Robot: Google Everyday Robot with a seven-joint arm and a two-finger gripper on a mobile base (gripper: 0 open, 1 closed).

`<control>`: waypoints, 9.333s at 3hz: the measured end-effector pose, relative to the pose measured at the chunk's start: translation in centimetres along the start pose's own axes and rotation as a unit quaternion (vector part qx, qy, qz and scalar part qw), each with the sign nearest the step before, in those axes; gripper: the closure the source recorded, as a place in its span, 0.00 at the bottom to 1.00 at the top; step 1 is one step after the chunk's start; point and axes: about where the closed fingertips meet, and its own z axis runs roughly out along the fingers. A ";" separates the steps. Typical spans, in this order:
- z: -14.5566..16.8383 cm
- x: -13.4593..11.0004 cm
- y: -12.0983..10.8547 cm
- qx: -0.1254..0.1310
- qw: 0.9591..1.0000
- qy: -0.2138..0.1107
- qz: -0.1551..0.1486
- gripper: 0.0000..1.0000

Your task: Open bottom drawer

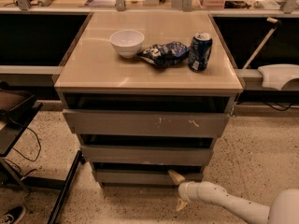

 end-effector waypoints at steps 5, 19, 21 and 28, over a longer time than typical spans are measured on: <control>6.7 4.2 -4.7 0.014 0.996 0.082 0.026 0.00; 1.0 4.3 -1.6 0.044 0.991 0.128 0.020 1.00; -0.9 3.7 1.7 0.053 0.990 0.132 0.018 1.00; -4.2 2.1 7.4 0.049 0.988 0.145 0.020 1.00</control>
Offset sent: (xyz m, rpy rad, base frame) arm 0.0317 0.0091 0.0085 0.0102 -0.0418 -0.0330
